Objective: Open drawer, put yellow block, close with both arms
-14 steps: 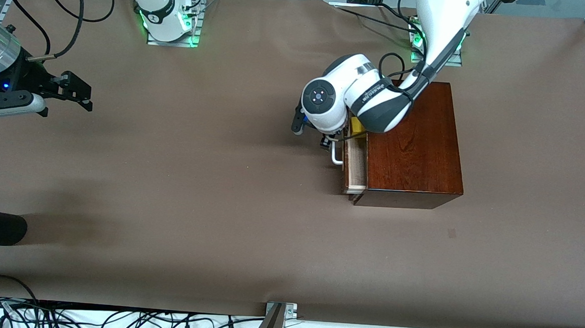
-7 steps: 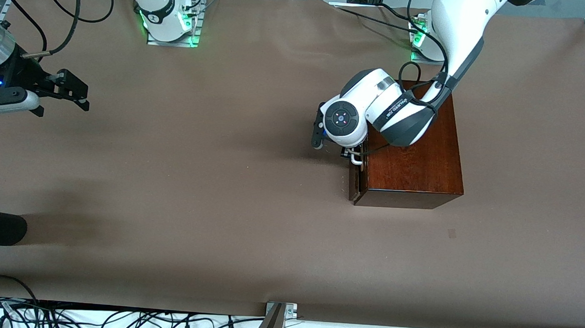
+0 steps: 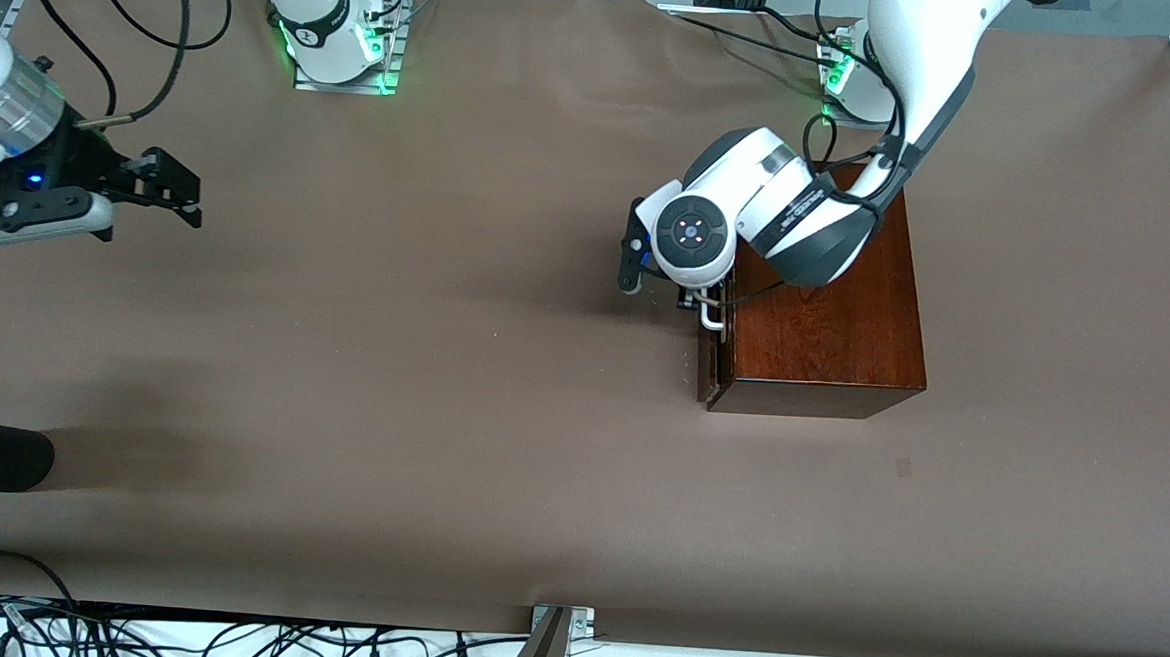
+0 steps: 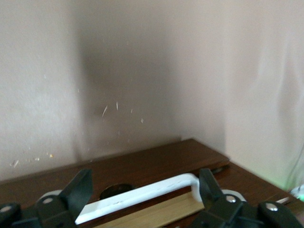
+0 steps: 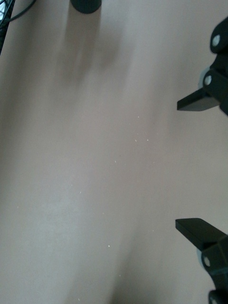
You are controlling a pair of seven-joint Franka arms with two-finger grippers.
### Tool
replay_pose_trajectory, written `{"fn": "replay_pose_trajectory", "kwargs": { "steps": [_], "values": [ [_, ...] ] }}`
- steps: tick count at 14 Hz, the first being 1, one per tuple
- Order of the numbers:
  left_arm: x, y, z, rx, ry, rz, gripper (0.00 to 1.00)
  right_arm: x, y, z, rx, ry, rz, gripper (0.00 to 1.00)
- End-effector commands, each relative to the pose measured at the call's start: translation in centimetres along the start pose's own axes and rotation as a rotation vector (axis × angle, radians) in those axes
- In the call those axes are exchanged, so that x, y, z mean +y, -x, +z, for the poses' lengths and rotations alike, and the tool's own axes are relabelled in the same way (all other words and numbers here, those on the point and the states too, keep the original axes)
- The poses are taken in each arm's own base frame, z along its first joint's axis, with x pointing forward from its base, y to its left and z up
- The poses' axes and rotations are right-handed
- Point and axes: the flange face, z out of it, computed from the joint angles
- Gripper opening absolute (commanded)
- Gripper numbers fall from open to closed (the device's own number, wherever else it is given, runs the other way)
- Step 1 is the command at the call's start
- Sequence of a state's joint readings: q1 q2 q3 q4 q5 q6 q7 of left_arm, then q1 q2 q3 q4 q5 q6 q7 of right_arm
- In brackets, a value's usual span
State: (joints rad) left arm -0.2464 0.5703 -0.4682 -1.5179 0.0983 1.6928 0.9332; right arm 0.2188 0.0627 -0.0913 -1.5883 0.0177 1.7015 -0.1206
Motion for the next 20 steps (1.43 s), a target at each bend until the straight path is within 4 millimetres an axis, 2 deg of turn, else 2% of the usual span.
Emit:
{"fn": "replay_pose_trajectory", "kwargs": {
  "steps": [1, 2, 6, 8, 9, 11, 12, 14, 16, 18, 20],
  "values": [
    [1.6, 0.4, -5.4, 0.104, -0.006, -0.051, 1.0, -0.1, -0.4, 0.1, -0.006, 0.002, 0.005, 1.0],
    [1.7, 1.9, -7.3, 0.123, -0.021, -0.108, 1.0, -0.1, -0.4, 0.1, -0.006, 0.003, 0.002, 1.0],
    [2.0, 10.8, -14.5, 0.161, -0.137, -0.252, 1.0, -0.2, -0.4, 0.1, -0.006, 0.003, 0.007, 1.0],
    [1.2, 17.3, -15.4, 0.156, -0.107, -0.3, 1.0, -0.2, -0.4, 0.1, -0.006, 0.003, 0.007, 1.0],
    [0.9, 19.0, -15.7, 0.131, -0.124, -0.289, 1.0, -0.2, -0.4, 0.1, -0.006, 0.003, 0.007, 1.0],
    [1.0, 22.6, -19.9, 0.047, -0.248, -0.291, 1.0, -0.2, -0.4, 0.1, -0.006, 0.003, 0.007, 1.0],
    [1.0, 24.5, -21.2, 0.015, -0.279, -0.317, 1.0, -0.2, -0.4, 0.1, -0.006, 0.003, 0.007, 1.0],
    [1.2, 27.7, -22.3, -0.01, -0.316, -0.387, 1.0, -0.3, -0.4, 0.1, -0.008, 0.001, 0.007, 1.0],
    [2.8, 30.7, -24.3, 0.029, -0.384, -0.497, 1.0, -0.3, -0.4, 0.1, -0.008, 0.001, 0.007, 1.0],
    [4.5, 31.8, -24.7, 0.107, -0.416, -0.671, 1.0, -0.3, -0.4, 0.1, -0.009, 0.001, 0.007, 1.0],
    [6.3, 33.0, -24.2, 0.148, -0.407, -0.906, 1.0, -0.3, -0.4, 0.2, -0.009, 0.001, 0.005, 1.0]
  ]
}}
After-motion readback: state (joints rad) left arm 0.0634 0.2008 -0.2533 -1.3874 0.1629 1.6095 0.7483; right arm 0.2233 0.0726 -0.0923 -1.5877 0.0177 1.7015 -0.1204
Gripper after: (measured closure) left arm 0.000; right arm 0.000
